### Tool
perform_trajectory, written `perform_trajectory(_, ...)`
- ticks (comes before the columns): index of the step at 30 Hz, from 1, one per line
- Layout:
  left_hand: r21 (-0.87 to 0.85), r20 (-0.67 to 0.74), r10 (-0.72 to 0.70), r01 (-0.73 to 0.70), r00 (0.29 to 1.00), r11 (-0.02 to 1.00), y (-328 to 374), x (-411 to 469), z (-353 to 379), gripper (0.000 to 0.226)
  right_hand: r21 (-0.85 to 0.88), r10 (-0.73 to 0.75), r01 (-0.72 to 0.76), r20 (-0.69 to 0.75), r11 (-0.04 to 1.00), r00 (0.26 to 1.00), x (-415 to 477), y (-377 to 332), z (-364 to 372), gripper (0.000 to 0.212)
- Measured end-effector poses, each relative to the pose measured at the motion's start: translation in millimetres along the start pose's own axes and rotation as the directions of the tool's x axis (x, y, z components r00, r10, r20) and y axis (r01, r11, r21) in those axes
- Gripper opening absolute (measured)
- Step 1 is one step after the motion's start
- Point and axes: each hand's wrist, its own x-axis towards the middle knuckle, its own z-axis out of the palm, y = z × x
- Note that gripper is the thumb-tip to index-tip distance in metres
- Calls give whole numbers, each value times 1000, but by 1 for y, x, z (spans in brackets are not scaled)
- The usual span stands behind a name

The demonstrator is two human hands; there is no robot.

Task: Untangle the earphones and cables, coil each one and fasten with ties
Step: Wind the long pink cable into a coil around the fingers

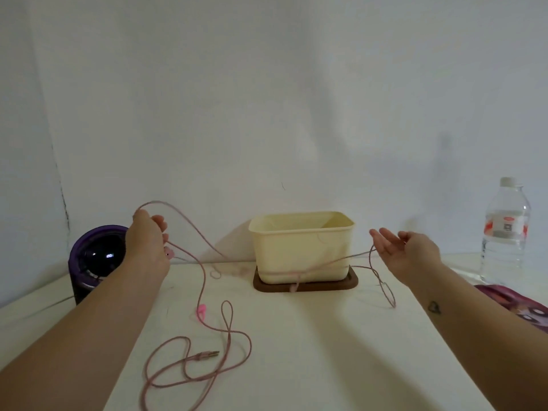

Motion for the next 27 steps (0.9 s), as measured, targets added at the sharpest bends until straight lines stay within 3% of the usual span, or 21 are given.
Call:
perform_trajectory(2, 29, -12, 2, -1, 1000, 1000, -1, 1, 0, 38, -226, -115, 113, 5, 968, 993, 3, -1, 1, 23)
perform_trajectory(3, 38, -26, 9, -8, 1000, 999, 0, 2, 0, 39, -409, -204, 199, 32, 891, 978, 4, -1, 0, 25)
perform_trajectory(4, 42, -42, 17, -16, 999, 999, 1, 4, -2, 39, -587, -309, 306, 98, 750, 946, 4, 0, -1, 27)
perform_trajectory(6, 36, -68, 29, -26, 997, 999, 4, 7, -5, 41, -767, -466, 535, 352, 354, 812, 5, 1, -8, 31)
perform_trajectory(8, 27, -99, 29, -27, 995, 999, 6, 9, -8, 42, -748, -450, 659, 615, -75, 647, 13, 4, -21, 37)
perform_trajectory(9, 25, -114, 28, -25, 993, 999, 6, 10, -10, 43, -705, -385, 649, 705, -286, 595, 19, 6, -30, 38)
perform_trajectory(11, 23, -130, 27, -24, 991, 999, 5, 10, -12, 42, -594, -206, 514, 754, -619, 623, 27, 8, -45, 33)
perform_trajectory(13, 3, -122, 11, -11, 992, 1000, 4, 10, -13, 40, -450, -93, 373, 729, -812, 678, 27, 9, -55, 37)
perform_trajectory(17, -63, 58, -103, 106, 993, 992, 1, 9, -17, 39, -317, -75, 218, 704, -923, 706, 20, 11, -61, 47)
perform_trajectory(21, -177, 287, -195, 252, 938, 951, -3, 5, -16, 46, -355, -83, 188, 627, -916, 775, 23, 16, -62, 40)
perform_trajectory(24, -183, 338, -146, 217, 930, 959, -3, 2, -15, 50, -451, -134, 202, 608, -869, 783, 28, 17, -62, 39)
perform_trajectory(26, -163, 374, -101, 173, 922, 971, -3, 1, -12, 51, -607, -249, 324, 671, -726, 699, 32, 19, -62, 46)
perform_trajectory(27, -156, 398, -85, 159, 913, 975, -3, 0, -11, 52, -708, -351, 446, 678, -548, 646, 30, 19, -59, 49)
